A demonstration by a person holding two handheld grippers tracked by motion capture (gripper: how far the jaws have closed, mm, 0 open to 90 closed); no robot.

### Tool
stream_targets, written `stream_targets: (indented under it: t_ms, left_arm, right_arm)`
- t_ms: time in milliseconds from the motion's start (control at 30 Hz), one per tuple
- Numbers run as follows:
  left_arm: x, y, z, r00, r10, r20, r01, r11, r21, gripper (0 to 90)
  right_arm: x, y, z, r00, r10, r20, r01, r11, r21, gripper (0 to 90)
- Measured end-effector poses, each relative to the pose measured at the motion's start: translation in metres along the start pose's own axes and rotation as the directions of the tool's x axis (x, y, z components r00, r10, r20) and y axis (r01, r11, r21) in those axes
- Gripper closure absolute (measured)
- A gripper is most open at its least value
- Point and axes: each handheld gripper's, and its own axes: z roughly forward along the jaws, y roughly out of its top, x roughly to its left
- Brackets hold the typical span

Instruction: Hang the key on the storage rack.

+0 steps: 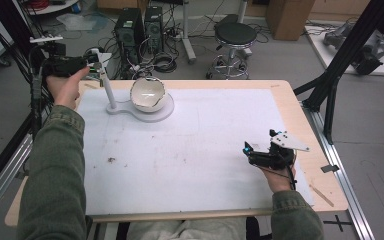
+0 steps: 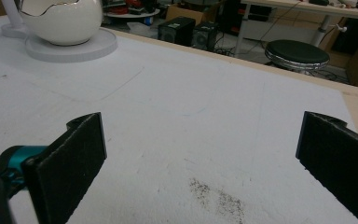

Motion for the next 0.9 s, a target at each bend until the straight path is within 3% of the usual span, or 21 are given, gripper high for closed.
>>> stream_targets:
  t_ms: [233,267,367,400,500,533,667,700,733,800,900]
  left_arm:
    - [-0.005,-0.005,-0.001,0.9994,-0.007,-0.034,0.006,0.9995,-0.030,86.9]
    - [-0.004,-0.007,-0.003,0.9986,-0.023,-0.047,0.021,0.9989,-0.043,86.3]
    - [-0.002,-0.009,-0.005,0.9989,-0.025,-0.039,0.024,0.9987,-0.046,82.5]
    - [-0.001,-0.010,-0.008,0.9992,-0.034,-0.024,0.032,0.9976,-0.061,74.4]
    - [0.000,-0.010,-0.012,0.9987,-0.051,-0.003,0.050,0.9947,-0.090,61.5]
    - [0.001,-0.010,-0.016,0.9976,-0.068,0.006,0.069,0.9895,-0.127,57.7]
    - [0.001,-0.010,-0.021,0.9965,-0.083,-0.006,0.081,0.9844,-0.156,39.1]
    - [0.001,-0.010,-0.022,0.9962,-0.087,-0.012,0.084,0.9834,-0.161,39.1]
    - [0.000,-0.010,-0.024,0.9961,-0.086,-0.018,0.082,0.9810,-0.176,32.6]
    - [-0.002,-0.010,-0.026,0.9958,-0.090,-0.018,0.085,0.9790,-0.185,28.1]
    - [-0.003,-0.010,-0.027,0.9966,-0.077,-0.029,0.071,0.9809,-0.181,19.6]
  right_arm:
    - [0.000,0.000,0.000,1.0000,0.000,0.000,0.000,1.000,0.003,0.5]
    - [0.001,0.000,0.000,1.0000,-0.001,0.002,0.001,1.000,0.001,0.5]
    - [0.001,0.000,-0.001,1.0000,-0.001,0.003,0.001,1.000,-0.003,0.5]
    - [0.001,0.000,-0.001,1.0000,0.005,0.004,-0.005,1.000,-0.003,0.5]
    - [0.001,0.000,-0.001,1.0000,0.002,0.005,-0.002,1.000,-0.004,0.5]
    - [0.001,0.000,0.000,1.0000,0.003,0.005,-0.003,1.000,-0.003,0.5]
    - [0.001,0.000,-0.001,1.0000,0.003,0.006,-0.003,1.000,-0.003,0.5]
    - [0.001,0.000,-0.001,1.0000,0.003,0.006,-0.003,1.000,-0.003,0.5]
    - [0.001,0.000,-0.001,1.0000,0.006,0.005,-0.006,1.000,-0.003,0.5]
    - [0.001,0.000,-0.001,1.0000,0.005,0.006,-0.005,1.000,-0.004,0.5]
    - [0.001,0.000,-0.001,1.0000,0.003,0.005,-0.003,1.000,-0.005,0.5]
